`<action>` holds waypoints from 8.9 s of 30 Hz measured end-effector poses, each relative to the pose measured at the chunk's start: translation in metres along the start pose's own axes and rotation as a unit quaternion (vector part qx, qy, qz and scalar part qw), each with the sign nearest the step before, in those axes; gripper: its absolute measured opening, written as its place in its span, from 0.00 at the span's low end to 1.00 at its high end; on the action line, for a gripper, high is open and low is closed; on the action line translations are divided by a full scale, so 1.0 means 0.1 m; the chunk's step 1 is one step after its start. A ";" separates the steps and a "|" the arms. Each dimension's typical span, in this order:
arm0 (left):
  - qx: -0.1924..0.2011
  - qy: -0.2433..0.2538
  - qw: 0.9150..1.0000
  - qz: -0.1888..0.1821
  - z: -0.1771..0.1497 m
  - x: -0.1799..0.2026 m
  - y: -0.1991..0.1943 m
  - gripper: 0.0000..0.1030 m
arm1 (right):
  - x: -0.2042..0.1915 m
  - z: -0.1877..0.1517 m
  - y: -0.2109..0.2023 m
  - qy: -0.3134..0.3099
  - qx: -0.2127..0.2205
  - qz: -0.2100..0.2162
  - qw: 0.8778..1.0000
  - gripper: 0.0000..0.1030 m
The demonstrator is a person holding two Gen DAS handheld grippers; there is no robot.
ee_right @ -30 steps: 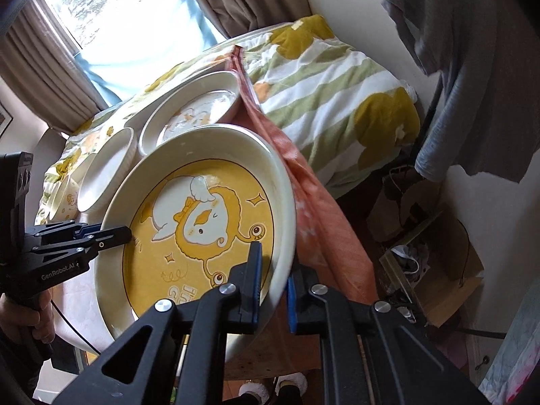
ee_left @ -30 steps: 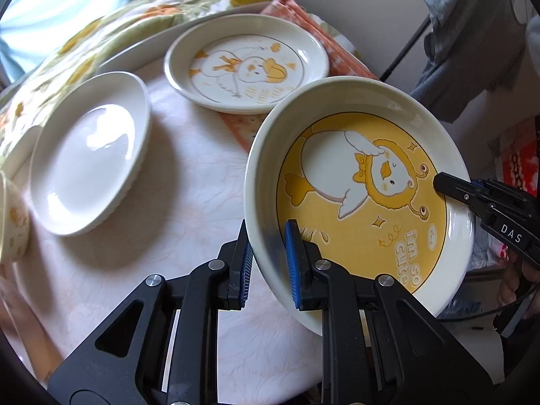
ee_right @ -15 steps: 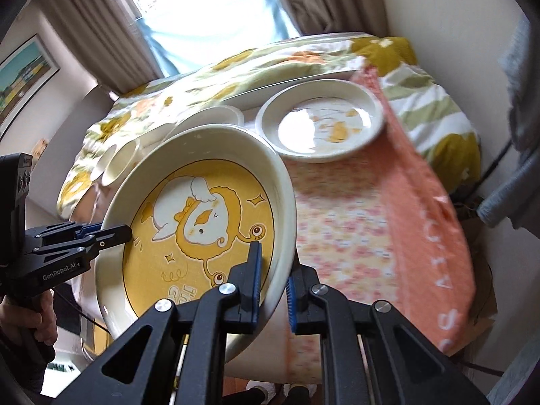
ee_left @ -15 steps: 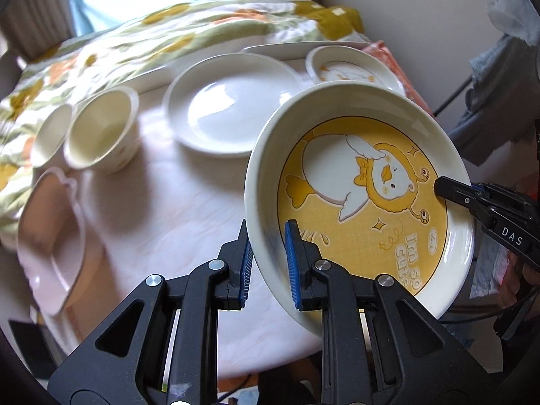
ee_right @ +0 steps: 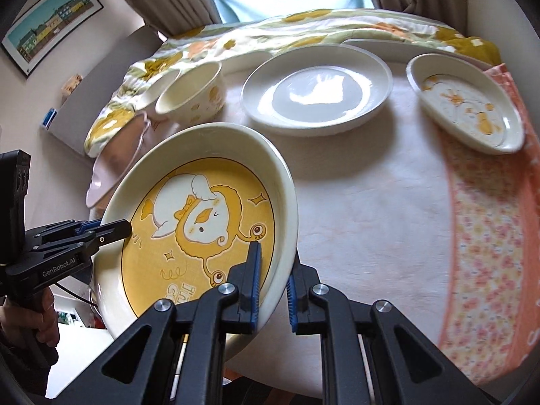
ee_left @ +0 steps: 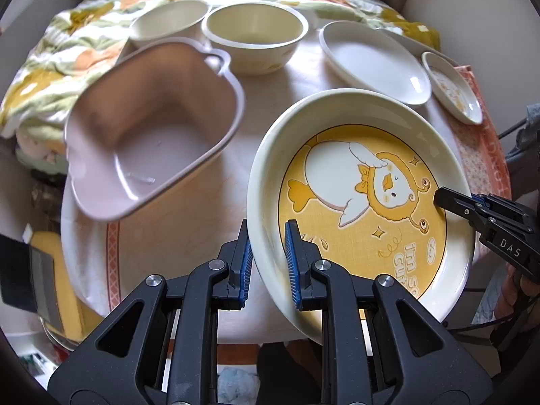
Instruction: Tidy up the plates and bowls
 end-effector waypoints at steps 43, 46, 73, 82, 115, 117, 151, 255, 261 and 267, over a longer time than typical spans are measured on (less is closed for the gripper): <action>0.047 0.043 0.998 0.018 -0.06 0.01 -0.07 0.93 | 0.00 -0.06 0.03 0.014 0.052 -0.063 0.997 1.00; 0.086 0.026 0.996 -0.024 0.05 0.02 -0.41 0.93 | -0.05 0.02 -0.16 -0.006 0.063 -0.081 0.995 1.00; 0.106 -0.135 0.984 -0.045 1.44 0.85 -0.13 0.99 | 0.92 1.76 -0.49 -0.130 0.063 -0.032 0.989 1.00; 0.011 -0.155 0.988 -0.025 1.54 0.84 0.90 0.70 | 1.17 1.94 0.51 -0.168 -0.037 0.017 0.985 0.75; 0.004 -0.147 0.989 0.010 1.56 0.92 1.00 0.20 | 1.14 1.91 0.96 -0.205 -0.091 0.065 0.972 0.17; 0.008 -0.146 0.989 0.012 1.56 0.92 0.94 0.20 | 1.11 1.92 0.90 -0.207 -0.087 0.066 0.972 0.17; 0.015 -0.021 0.998 -0.065 0.38 0.15 -0.21 0.19 | -0.06 0.45 -0.20 -0.028 -0.033 -0.010 0.999 0.17; -0.037 0.206 0.959 -0.193 2.46 3.03 1.59 0.55 | 2.53 0.72 -0.58 0.325 0.120 -0.126 0.929 0.54; -0.058 0.207 0.959 -0.182 2.46 3.09 1.86 0.34 | 2.68 0.79 -0.38 0.327 0.106 -0.122 0.931 0.31; -0.052 0.220 0.957 -0.182 2.47 3.12 1.88 0.14 | 2.73 0.80 -0.30 0.319 0.099 -0.148 0.931 0.11</action>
Point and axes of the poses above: each gripper's, at about its wrist camera, not at the fingertips, and y roughly the way its jaws point, x to its right, z to its top, the point moved 3 cm from there along y, roughly the way its jaws point, and after that the axes turned 6 degrees about x, right-handed, at the moved point
